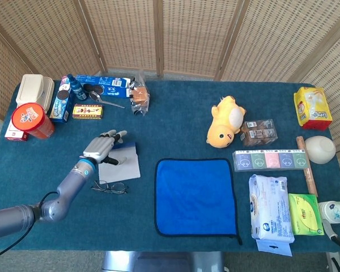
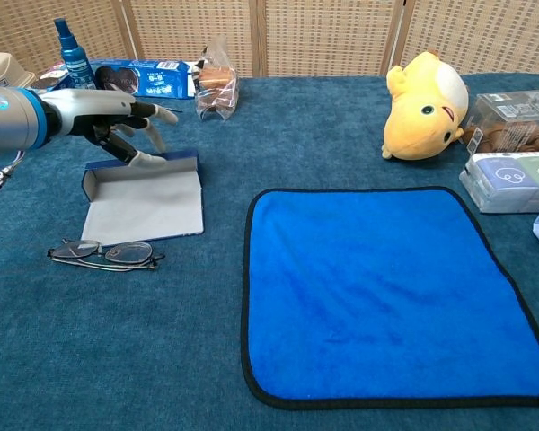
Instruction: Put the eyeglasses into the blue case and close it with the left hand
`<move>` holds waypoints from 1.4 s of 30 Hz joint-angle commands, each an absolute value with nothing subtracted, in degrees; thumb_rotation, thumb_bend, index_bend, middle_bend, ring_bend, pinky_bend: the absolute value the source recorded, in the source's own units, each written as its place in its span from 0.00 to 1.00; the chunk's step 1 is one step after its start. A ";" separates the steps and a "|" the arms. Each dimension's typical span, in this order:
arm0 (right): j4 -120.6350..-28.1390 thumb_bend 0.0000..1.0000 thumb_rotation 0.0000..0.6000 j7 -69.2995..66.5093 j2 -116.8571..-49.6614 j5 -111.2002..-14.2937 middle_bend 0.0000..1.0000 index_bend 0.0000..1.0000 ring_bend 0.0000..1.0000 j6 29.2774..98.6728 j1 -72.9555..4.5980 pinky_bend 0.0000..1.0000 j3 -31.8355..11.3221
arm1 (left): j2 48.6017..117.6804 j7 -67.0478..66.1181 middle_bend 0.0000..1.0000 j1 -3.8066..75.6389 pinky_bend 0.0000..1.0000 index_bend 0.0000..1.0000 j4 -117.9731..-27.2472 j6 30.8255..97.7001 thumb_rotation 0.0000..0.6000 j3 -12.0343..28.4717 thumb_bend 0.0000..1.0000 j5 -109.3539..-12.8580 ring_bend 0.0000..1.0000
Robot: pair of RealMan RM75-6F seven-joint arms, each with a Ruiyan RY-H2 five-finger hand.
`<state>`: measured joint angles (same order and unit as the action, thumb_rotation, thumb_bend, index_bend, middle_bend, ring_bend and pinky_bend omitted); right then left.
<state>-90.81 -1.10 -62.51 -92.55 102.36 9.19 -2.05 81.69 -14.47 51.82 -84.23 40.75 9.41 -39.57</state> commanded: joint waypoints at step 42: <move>-88.78 0.28 0.95 -3.19 -63.98 -92.91 0.16 0.06 0.09 100.21 7.18 0.15 -2.57 | 83.46 -26.84 0.14 34.51 0.03 0.26 -96.34 62.87 0.89 -3.65 0.33 -63.21 0.00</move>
